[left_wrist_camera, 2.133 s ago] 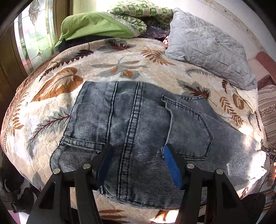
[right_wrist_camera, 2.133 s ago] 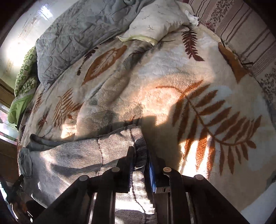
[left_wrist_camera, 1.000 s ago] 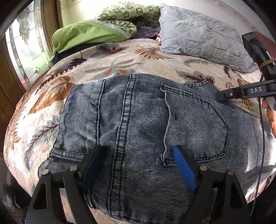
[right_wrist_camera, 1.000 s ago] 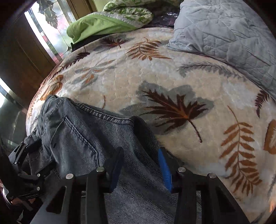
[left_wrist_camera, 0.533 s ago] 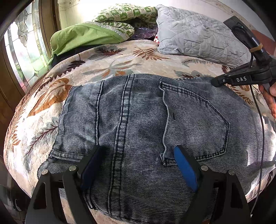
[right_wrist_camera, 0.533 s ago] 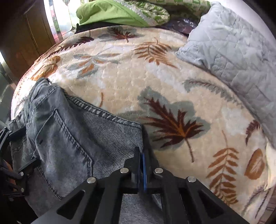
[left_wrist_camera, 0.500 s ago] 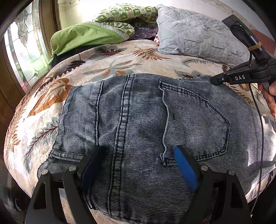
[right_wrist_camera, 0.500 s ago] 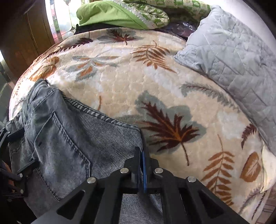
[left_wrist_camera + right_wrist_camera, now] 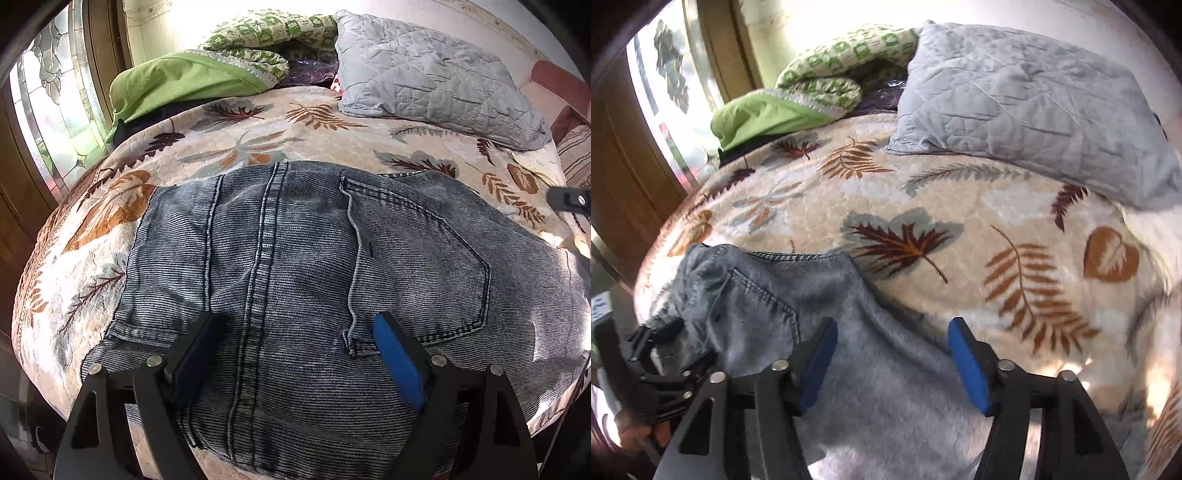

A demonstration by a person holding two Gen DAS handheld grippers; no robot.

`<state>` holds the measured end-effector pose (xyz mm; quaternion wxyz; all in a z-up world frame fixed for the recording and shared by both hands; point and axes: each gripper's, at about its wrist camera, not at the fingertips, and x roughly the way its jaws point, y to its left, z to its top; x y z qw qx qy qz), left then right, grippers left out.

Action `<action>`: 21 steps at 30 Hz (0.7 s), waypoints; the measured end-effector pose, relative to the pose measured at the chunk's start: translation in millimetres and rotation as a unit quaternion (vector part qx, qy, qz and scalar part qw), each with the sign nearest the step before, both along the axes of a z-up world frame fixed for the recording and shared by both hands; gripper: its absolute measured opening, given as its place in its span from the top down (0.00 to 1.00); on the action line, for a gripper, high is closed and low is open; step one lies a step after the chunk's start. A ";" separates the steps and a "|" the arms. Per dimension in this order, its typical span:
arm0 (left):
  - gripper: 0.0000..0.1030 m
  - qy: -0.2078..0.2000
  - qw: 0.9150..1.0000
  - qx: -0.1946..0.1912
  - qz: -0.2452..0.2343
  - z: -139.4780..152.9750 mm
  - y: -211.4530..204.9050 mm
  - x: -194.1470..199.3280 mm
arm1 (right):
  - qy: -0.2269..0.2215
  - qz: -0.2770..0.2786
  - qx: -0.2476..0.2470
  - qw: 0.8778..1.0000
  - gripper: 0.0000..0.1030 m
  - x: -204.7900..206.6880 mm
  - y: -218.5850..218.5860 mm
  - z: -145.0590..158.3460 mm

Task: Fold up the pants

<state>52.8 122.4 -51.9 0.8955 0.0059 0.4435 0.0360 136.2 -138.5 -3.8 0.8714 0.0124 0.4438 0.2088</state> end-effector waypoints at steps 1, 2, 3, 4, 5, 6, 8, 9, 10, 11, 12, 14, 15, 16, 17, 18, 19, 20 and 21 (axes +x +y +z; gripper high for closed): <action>0.17 0.000 1.000 0.001 0.000 0.0 -0.1 -0.1 | 0.015 -0.012 0.020 1.000 0.33 -9.5 -16.2 -6.9; 0.17 0.002 1.000 0.004 0.000 -0.2 -0.7 0.0 | 0.039 -0.030 0.035 0.998 0.33 -16.1 -32.6 -19.7; 0.17 0.005 1.000 0.006 0.000 0.2 -1.3 0.3 | 0.076 -0.054 0.045 0.995 0.32 -19.6 -49.1 -39.3; 0.16 0.009 1.000 0.006 0.000 1.5 -1.5 1.0 | 0.128 -0.081 0.034 0.988 0.33 -20.8 -63.8 -62.6; 0.17 0.014 1.000 0.007 0.002 3.7 -1.5 1.7 | 0.162 -0.102 0.030 0.981 0.35 -22.5 -76.6 -77.9; 0.17 0.017 1.000 0.005 0.005 7.5 -1.3 1.5 | 0.137 -0.102 0.064 0.983 0.38 -29.7 -87.0 -73.2; 0.17 0.008 1.000 -0.006 0.009 19.2 -2.6 -2.9 | 0.126 -0.111 0.096 0.981 0.38 -37.6 -97.7 -58.0; 0.17 0.001 1.000 -0.011 0.007 25.4 -5.0 -6.2 | 0.115 -0.108 0.117 0.981 0.38 -39.7 -100.6 -49.4; 0.17 -0.005 1.000 -0.016 0.003 30.6 -8.5 -9.2 | 0.101 -0.101 0.135 0.981 0.37 -40.5 -101.8 -41.2; 0.17 -0.008 1.000 -0.021 -0.004 33.6 -13.3 -11.7 | 0.092 -0.095 0.144 0.981 0.37 -39.1 -102.1 -36.0; 0.17 -0.006 1.000 -0.023 -0.016 33.5 -18.9 -13.4 | 0.087 -0.093 0.150 0.980 0.37 -36.6 -102.1 -33.6; 0.17 0.021 0.999 -0.005 -0.033 19.3 -31.2 -11.6 | 0.097 -0.112 0.154 0.977 0.30 -28.2 -106.1 -43.0; 0.17 0.050 0.998 0.019 -0.036 5.1 -37.7 -7.1 | 0.112 -0.125 0.132 0.977 0.29 -20.4 -108.8 -56.3; 0.16 0.060 0.996 0.044 -0.042 -4.7 -43.3 -4.4 | 0.132 -0.143 0.097 0.976 0.29 -11.8 -112.0 -71.9; 0.15 0.046 0.996 0.061 -0.046 -3.9 -47.6 -7.2 | 0.133 -0.154 0.100 0.974 0.32 -8.1 -119.0 -78.7; 0.16 0.041 0.996 0.064 -0.046 0.6 -50.1 -10.4 | 0.116 -0.157 0.120 0.973 0.32 -10.8 -124.0 -72.9; 0.16 0.035 0.997 0.052 -0.048 6.0 -50.7 -13.3 | 0.102 -0.157 0.137 0.973 0.32 -15.3 -127.7 -64.0; 0.16 0.026 0.998 0.041 -0.048 11.7 -50.4 -15.4 | 0.083 -0.147 0.157 0.973 0.32 -20.5 -130.3 -54.1; 0.16 0.016 0.998 0.037 -0.047 16.3 -52.0 -17.8 | 0.062 -0.139 0.167 0.974 0.31 -24.0 -132.4 -46.4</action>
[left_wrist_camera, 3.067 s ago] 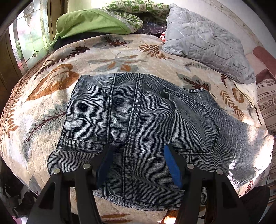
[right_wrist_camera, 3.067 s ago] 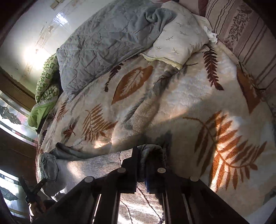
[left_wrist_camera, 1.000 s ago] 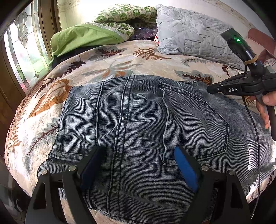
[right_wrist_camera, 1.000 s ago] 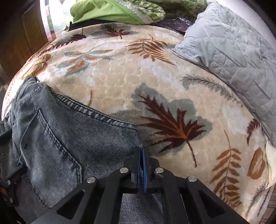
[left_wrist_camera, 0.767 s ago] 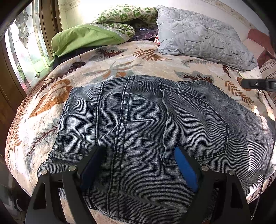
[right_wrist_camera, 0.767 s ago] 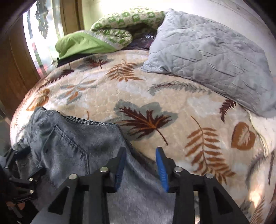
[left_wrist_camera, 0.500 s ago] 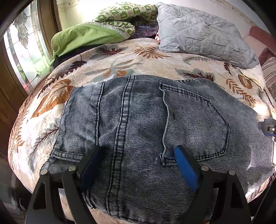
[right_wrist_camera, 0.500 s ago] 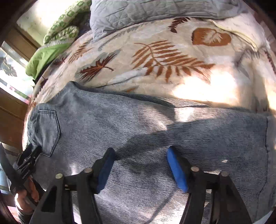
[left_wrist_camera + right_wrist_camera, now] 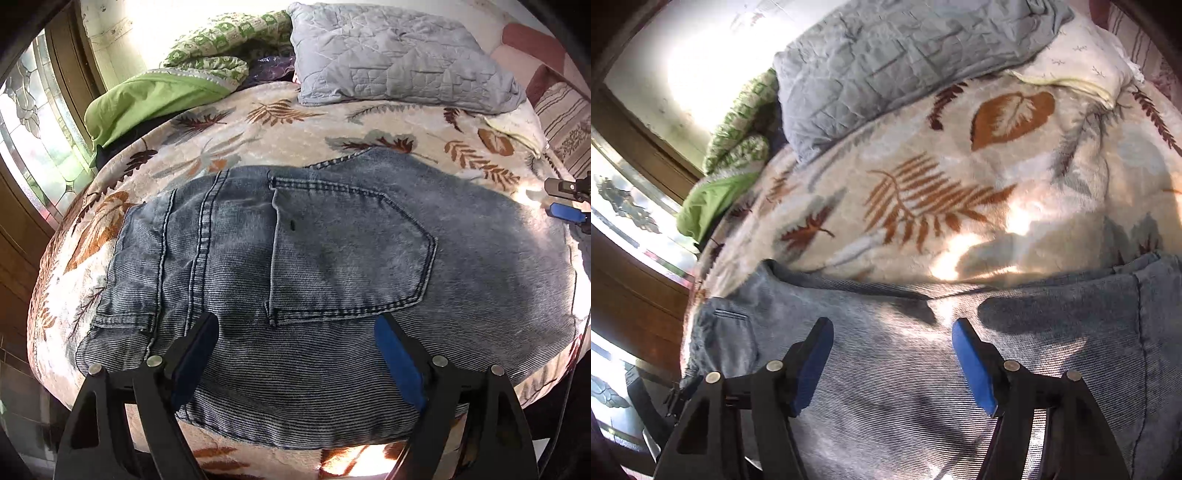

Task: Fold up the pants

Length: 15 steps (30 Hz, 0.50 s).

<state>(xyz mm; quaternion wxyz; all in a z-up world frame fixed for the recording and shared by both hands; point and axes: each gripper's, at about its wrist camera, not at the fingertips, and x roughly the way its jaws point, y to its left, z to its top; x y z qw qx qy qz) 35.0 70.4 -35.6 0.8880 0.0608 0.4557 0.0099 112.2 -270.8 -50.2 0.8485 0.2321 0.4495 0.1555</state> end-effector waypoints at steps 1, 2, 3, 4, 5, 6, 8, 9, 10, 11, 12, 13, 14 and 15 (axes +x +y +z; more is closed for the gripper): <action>0.15 -0.007 1.000 -0.001 -0.005 2.7 -3.1 -1.8 | -0.011 -0.002 -0.007 1.000 0.27 0.3 -1.6 2.9; 0.15 -0.007 1.000 0.004 -0.011 1.8 -7.9 -2.2 | -0.001 -0.005 -0.019 1.000 0.22 6.3 -2.8 -1.8; 0.15 0.005 1.000 0.013 -0.019 -3.8 -13.6 -0.1 | 0.027 -0.008 -0.024 0.999 0.22 15.6 -5.9 -14.1; 0.16 0.027 0.999 0.016 -0.025 -13.6 -17.9 4.0 | 0.056 -0.010 -0.017 0.998 0.22 24.7 -13.3 -30.1; 0.15 0.040 0.999 0.027 -0.024 -22.7 -20.5 7.1 | 0.045 -0.021 0.012 0.999 0.23 25.3 -22.3 -34.2; 0.14 0.033 0.999 0.035 -0.025 -23.9 -22.3 6.1 | 0.034 -0.033 0.031 0.998 0.23 21.3 -29.6 -31.1; 0.15 0.023 0.999 0.019 -0.017 -15.8 -20.3 3.6 | 0.030 -0.051 0.050 0.997 0.23 7.5 -40.2 -17.9; 0.15 0.018 1.000 0.000 -0.013 -9.9 -17.9 2.7 | 0.009 -0.053 0.061 0.997 0.23 -4.9 -45.9 -6.6; 0.15 0.012 1.000 -0.018 -0.009 -3.2 -15.3 2.2 | -0.013 -0.053 0.074 0.996 0.23 -19.7 -53.4 3.9; 0.15 0.002 0.999 -0.036 -0.005 3.5 -13.2 0.0 | -0.027 -0.061 0.085 0.994 0.23 -35.4 -62.3 11.6; 0.15 -0.010 0.999 -0.051 0.000 10.0 -11.9 -2.1 | -0.032 -0.077 0.092 0.992 0.23 -54.7 -72.9 16.8; 0.15 -0.019 0.998 -0.065 0.005 15.3 -10.2 -3.5 | -0.036 -0.097 0.104 0.989 0.23 -75.0 -84.4 19.7; 0.15 -0.024 0.996 -0.079 0.013 18.8 -8.7 -4.0 | -0.037 -0.114 0.118 0.986 0.23 -95.1 -95.5 19.1; 0.15 -0.027 0.995 -0.095 0.018 21.2 -7.4 -5.1 | -0.027 -0.130 0.133 0.982 0.23 -114.9 -107.7 15.2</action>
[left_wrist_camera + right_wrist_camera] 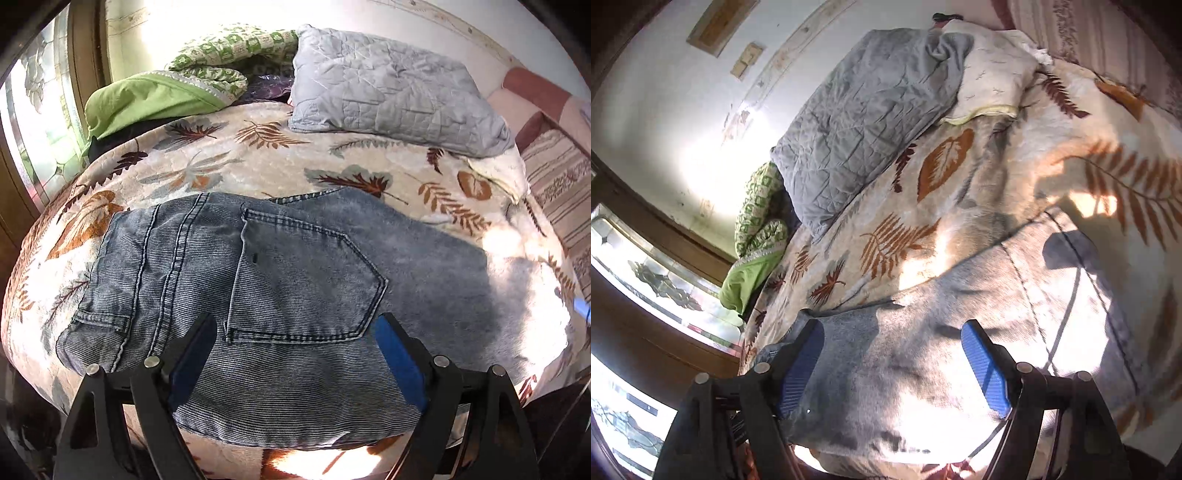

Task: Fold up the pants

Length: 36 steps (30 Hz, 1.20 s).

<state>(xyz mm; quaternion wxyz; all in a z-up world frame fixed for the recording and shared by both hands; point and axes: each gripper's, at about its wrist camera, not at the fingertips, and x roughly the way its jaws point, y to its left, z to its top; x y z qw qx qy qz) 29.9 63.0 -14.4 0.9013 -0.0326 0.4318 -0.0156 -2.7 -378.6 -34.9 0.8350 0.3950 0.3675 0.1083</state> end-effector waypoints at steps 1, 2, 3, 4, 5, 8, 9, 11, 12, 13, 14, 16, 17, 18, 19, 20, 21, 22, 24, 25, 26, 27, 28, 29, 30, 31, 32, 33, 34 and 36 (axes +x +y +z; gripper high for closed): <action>0.15 -0.001 1.000 -0.016 0.002 1.3 -0.2 0.0 | 0.015 -0.017 0.017 1.000 0.23 -18.3 -9.1 -6.0; 0.15 0.001 1.000 -0.029 0.003 1.5 -2.0 0.3 | 0.026 -0.031 0.037 0.999 0.23 -37.2 -18.5 -13.6; 0.15 0.005 0.999 -0.039 0.004 1.8 -4.8 0.7 | 0.038 -0.044 0.055 0.997 0.23 -53.7 -26.5 -22.2; 0.15 0.008 0.999 -0.046 0.002 2.1 -9.2 1.2 | 0.056 -0.053 0.068 0.995 0.23 -66.7 -31.5 -32.0; 0.15 0.009 0.999 -0.053 -0.002 3.0 -14.8 1.2 | 0.069 -0.058 0.080 0.993 0.23 -76.4 -34.3 -40.8; 0.15 0.012 0.998 -0.058 -0.027 6.5 -37.5 3.8 | 0.064 -0.074 0.077 0.992 0.23 -82.3 -42.5 -46.8; 0.15 0.012 0.998 -0.057 -0.035 8.5 -45.5 5.2 | 0.069 -0.085 0.093 0.990 0.23 -79.8 -47.2 -49.2; 0.15 0.012 0.997 -0.064 -0.043 12.0 -60.1 7.2 | 0.084 -0.105 0.129 0.983 0.23 -74.8 -55.3 -56.7; 0.15 0.016 0.996 -0.070 -0.050 12.6 -66.9 8.9 | 0.096 -0.114 0.139 0.979 0.23 -72.2 -56.4 -60.6; 0.15 0.020 0.995 -0.075 -0.056 12.2 -74.5 11.4 | 0.097 -0.109 0.142 0.979 0.23 -68.6 -55.4 -62.2; 0.15 0.024 0.995 -0.075 -0.057 11.3 -82.3 13.8 | 0.104 -0.106 0.134 0.980 0.23 -64.9 -53.1 -63.4; 0.15 0.031 0.995 -0.073 -0.064 8.2 -98.8 18.1 | 0.125 -0.117 0.123 0.978 0.23 -60.8 -52.3 -69.2; 0.15 0.037 0.995 -0.070 -0.067 6.2 -107.0 20.3 | 0.127 -0.122 0.128 0.976 0.23 -60.3 -53.6 -73.1; 0.15 0.040 0.995 -0.065 -0.069 4.2 -115.0 21.9 | 0.132 -0.132 0.132 0.974 0.23 -60.7 -55.9 -76.8; 0.15 0.042 0.995 -0.060 -0.072 2.7 -122.5 23.2 | 0.134 -0.141 0.137 0.971 0.23 -61.0 -58.5 -80.3; 0.15 0.042 0.995 -0.054 -0.076 1.1 -129.3 24.7 | 0.132 -0.147 0.142 0.970 0.23 -60.7 -61.5 -83.1; 0.15 0.042 0.995 -0.047 -0.077 -0.3 -136.0 25.2 | 0.128 -0.155 0.144 0.969 0.23 -60.3 -65.2 -84.3; 0.15 0.042 0.995 -0.041 -0.080 -1.5 -141.9 25.7 | 0.125 -0.162 0.145 0.968 0.23 -59.7 -67.8 -84.0; 0.15 0.042 0.995 -0.035 -0.084 -4.6 -151.1 26.3 | 0.120 -0.162 0.136 0.970 0.23 -56.5 -70.6 -82.0; 0.15 0.044 0.995 -0.033 -0.087 -6.3 -155.4 26.3 | 0.118 -0.161 0.136 0.970 0.23 -55.4 -71.6 -82.1; 0.15 0.045 0.994 -0.030 -0.093 -8.0 -159.1 25.8 | 0.115 -0.159 0.131 0.972 0.27 -53.8 -71.7 -80.8; 0.15 0.046 0.994 -0.024 -0.097 -10.0 -163.0 25.9 | 0.114 -0.158 0.118 0.974 0.31 -51.6 -70.6 -78.0; 0.15 0.046 0.994 -0.018 -0.100 -11.7 -166.3 25.6 | 0.114 -0.159 0.109 0.975 0.46 -51.6 -70.9 -76.8; 0.15 0.046 0.994 -0.014 -0.102 -13.5 -168.9 25.7 | 0.116 -0.162 0.104 0.974 0.57 -50.8 -71.4 -76.1; 0.15 0.048 0.993 -0.013 -0.106 -15.3 -170.9 26.5 | 0.119 -0.164 0.099 0.974 0.58 -50.8 -72.7 -76.9; 0.15 0.051 0.993 -0.013 -0.107 -17.2 -172.3 27.3 | 0.120 -0.165 0.099 0.974 0.58 -50.9 -73.6 -78.3; 0.15 0.053 0.993 -0.013 -0.106 -18.5 -173.6 27.6 | 0.121 -0.165 0.101 0.973 0.58 -50.9 -74.0 -79.5; 0.15 0.053 0.993 -0.013 -0.107 -19.7 -175.2 28.4 | 0.123 -0.165 0.099 0.974 0.58 -50.6 -73.9 -79.1; 0.15 0.055 0.993 -0.013 -0.107 -20.7 -176.6 29.0 | 0.126 -0.164 0.095 0.974 0.56 -49.8 -73.5 -78.2; 0.15 0.057 0.992 -0.015 -0.110 -22.1 -178.7 29.9 | 0.126 -0.168 0.103 0.972 0.48 -50.7 -73.7 -78.7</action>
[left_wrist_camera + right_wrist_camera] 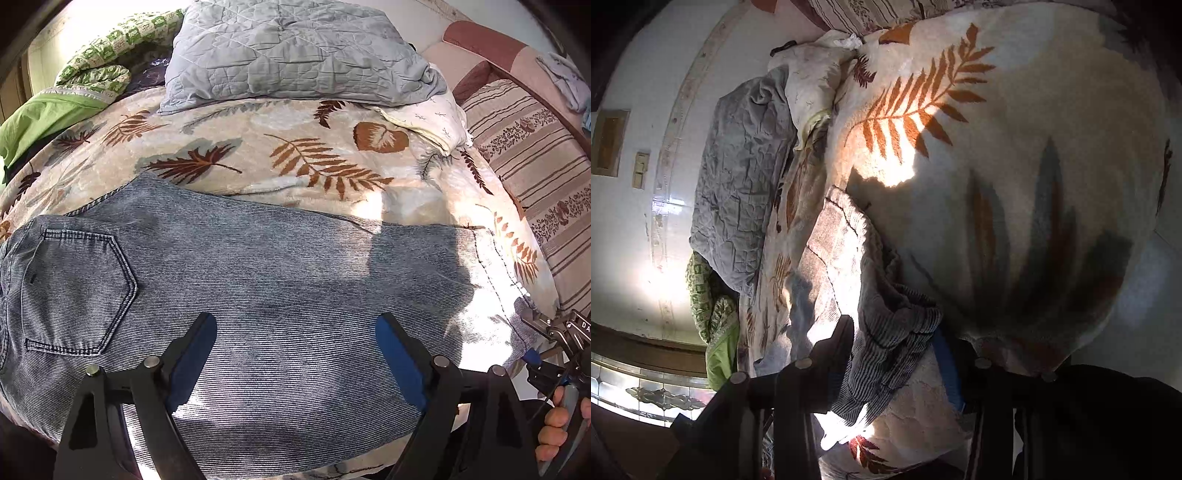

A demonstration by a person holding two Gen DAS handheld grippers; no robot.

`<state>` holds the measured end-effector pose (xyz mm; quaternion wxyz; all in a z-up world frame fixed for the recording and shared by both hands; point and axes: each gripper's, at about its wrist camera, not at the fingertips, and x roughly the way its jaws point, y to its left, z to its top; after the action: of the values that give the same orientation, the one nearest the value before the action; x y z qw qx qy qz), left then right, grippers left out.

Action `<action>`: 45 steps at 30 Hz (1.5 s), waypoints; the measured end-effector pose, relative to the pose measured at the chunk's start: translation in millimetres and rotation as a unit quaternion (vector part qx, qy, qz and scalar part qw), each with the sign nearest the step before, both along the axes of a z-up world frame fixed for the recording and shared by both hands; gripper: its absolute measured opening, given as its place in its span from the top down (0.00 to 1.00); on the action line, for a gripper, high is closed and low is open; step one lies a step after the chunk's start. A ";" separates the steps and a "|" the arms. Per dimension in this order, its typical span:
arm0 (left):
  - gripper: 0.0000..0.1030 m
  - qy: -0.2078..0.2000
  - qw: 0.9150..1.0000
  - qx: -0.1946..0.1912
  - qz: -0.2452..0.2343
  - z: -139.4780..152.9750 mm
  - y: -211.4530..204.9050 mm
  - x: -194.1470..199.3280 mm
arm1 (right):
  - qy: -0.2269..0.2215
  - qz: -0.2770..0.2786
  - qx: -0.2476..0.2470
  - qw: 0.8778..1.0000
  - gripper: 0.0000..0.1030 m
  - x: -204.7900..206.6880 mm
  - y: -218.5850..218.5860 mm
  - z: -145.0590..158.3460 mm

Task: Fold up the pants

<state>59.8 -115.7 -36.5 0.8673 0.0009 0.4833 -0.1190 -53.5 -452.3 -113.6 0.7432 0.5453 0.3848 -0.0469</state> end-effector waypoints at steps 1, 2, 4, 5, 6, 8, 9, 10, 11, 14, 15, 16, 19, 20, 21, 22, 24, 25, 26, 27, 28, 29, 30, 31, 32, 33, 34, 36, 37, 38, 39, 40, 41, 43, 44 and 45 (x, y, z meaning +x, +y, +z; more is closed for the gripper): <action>0.15 -0.001 1.000 0.000 -0.001 -0.1 -0.7 0.1 | -0.003 -0.004 0.005 1.000 0.42 -1.1 -0.4 0.1; 0.15 -0.002 1.000 0.000 -0.001 -0.5 -1.5 0.1 | -0.003 -0.005 0.007 1.000 0.41 -1.3 -0.5 0.7; 0.15 -0.001 1.000 0.000 -0.004 -2.8 -3.9 0.7 | 0.000 -0.005 0.003 1.000 0.41 0.5 -0.1 0.9; 0.15 0.002 1.000 0.000 -0.005 -4.7 -5.8 0.9 | 0.000 -0.005 0.002 1.000 0.41 1.5 -0.2 0.5; 0.15 0.004 1.000 0.001 -0.007 -7.0 -8.3 1.3 | -0.003 -0.006 -0.001 1.000 0.41 2.1 -0.4 1.0; 0.15 0.010 1.000 0.006 -0.014 -10.3 -13.6 0.9 | 0.002 -0.004 -0.018 1.000 0.61 3.9 -0.2 2.9; 0.15 0.010 1.000 0.005 -0.017 -9.8 -15.5 -0.2 | 0.007 -0.005 -0.024 1.000 0.65 4.1 -0.8 2.7; 0.15 0.006 1.000 0.002 -0.019 -7.6 -16.7 -1.9 | 0.008 -0.002 -0.021 1.000 0.66 5.2 -1.6 1.4; 0.15 0.000 1.000 -0.001 -0.022 -4.8 -17.9 -3.6 | 0.009 -0.001 -0.023 1.000 0.67 5.4 -1.7 1.1; 0.15 -0.006 0.999 0.011 -0.031 -3.6 -24.0 -5.0 | 0.007 0.007 -0.043 0.999 0.70 7.1 1.7 7.4; 0.15 -0.002 0.999 0.027 -0.033 -8.5 -27.4 -4.2 | 0.005 0.010 -0.054 0.998 0.71 8.0 3.7 11.3; 0.15 0.014 0.998 0.052 -0.041 -18.8 -33.1 -2.1 | 0.003 0.015 -0.068 0.998 0.72 9.4 6.3 16.2; 0.06 0.000 0.992 0.108 -0.065 -37.6 -44.2 -2.4 | -0.009 0.034 -0.123 0.992 0.74 14.4 17.8 37.2; 0.06 0.005 0.992 0.107 -0.062 -37.6 -43.3 -1.4 | -0.014 0.041 -0.148 0.988 0.74 16.4 23.8 47.4; 0.07 0.014 0.994 0.096 -0.058 -35.9 -40.5 0.8 | -0.021 0.049 -0.170 0.984 0.74 18.2 29.9 57.8; 0.08 0.023 0.994 0.086 -0.057 -34.5 -37.7 3.0 | -0.028 0.058 -0.195 0.979 0.75 20.1 37.7 69.7; 0.12 0.030 0.996 0.066 -0.055 -30.2 -29.9 5.0 | -0.053 0.074 -0.233 0.968 0.75 22.8 53.9 95.2; 0.16 0.033 0.997 0.046 -0.047 -26.0 -22.4 5.9 | -0.068 0.083 -0.253 0.961 0.75 24.2 64.1 109.1; 0.17 0.037 0.998 0.023 -0.040 -21.2 -14.0 6.0 | -0.082 0.093 -0.275 0.953 0.75 25.9 76.0 122.8; 0.17 0.035 0.999 0.001 -0.030 -14.3 -3.7 5.2 | -0.099 0.106 -0.295 0.944 0.75 27.3 90.0 136.6; 0.17 0.025 0.999 -0.017 -0.018 -5.4 8.7 3.7 | -0.116 0.121 -0.312 0.935 0.75 29.8 105.9 149.5; 0.17 0.013 0.999 -0.030 -0.003 3.9 22.8 1.2 | -0.131 0.138 -0.328 0.925 0.75 32.3 123.7 161.1; 0.17 0.003 0.999 -0.041 0.015 12.4 39.8 -1.4 | -0.146 0.156 -0.344 0.914 0.75 34.1 143.1 170.9; 0.17 -0.008 0.998 -0.052 0.033 20.1 57.4 -5.0 | -0.162 0.176 -0.356 0.903 0.75 35.3 164.4 178.5; 0.17 -0.018 0.997 -0.060 0.051 26.7 76.4 -8.0 | -0.175 0.196 -0.366 0.893 0.75 36.4 185.1 183.8; 0.17 -0.027 0.995 -0.065 0.070 32.4 95.6 -11.9 | -0.186 0.218 -0.372 0.883 0.75 36.1 206.7 185.0; 0.17 -0.034 0.993 -0.067 0.090 36.6 114.3 -15.6 | -0.195 0.238 -0.377 0.873 0.75 37.3 227.6 184.2; 0.17 -0.040 0.989 -0.069 0.124 40.8 151.2 -22.9 | -0.200 0.277 -0.384 0.858 0.75 41.2 266.6 173.6; 0.17 -0.042 0.987 -0.068 0.140 41.1 166.8 -26.8 | -0.197 0.295 -0.381 0.854 0.75 44.2 283.9 163.6; 0.17 -0.041 0.985 -0.067 0.154 40.0 181.6 -29.2 | -0.190 0.314 -0.373 0.852 0.72 47.1 299.6 149.5; 0.17 -0.038 0.983 -0.067 0.167 38.5 193.6 -32.0 | -0.179 0.333 -0.364 0.851 0.72 51.8 313.6 132.7; 0.17 -0.034 0.981 -0.068 0.177 36.3 204.0 -34.0 | -0.163 0.353 -0.357 0.849 0.70 56.8 326.2 112.9; 0.17 -0.028 0.980 -0.070 0.184 33.9 211.3 -35.1 | -0.142 0.374 -0.348 0.847 0.68 61.1 336.9 92.3; 0.17 -0.020 0.979 -0.074 0.187 32.1 218.4 -36.9 | -0.097 0.414 -0.320 0.847 0.65 65.7 348.5 54.9; 0.17 -0.021 0.979 -0.074 0.187 33.4 218.6 -37.2 | -0.112 0.405 -0.318 0.850 0.65 59.4 345.8 52.6; 0.17 -0.024 0.980 -0.075 0.184 35.3 217.0 -37.0 | -0.123 0.398 -0.313 0.853 0.65 53.9 340.4 55.6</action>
<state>22.8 101.3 -1.2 0.8832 -0.1504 0.4441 0.0070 0.4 -111.9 -58.0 0.8709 0.0850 0.4394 0.2028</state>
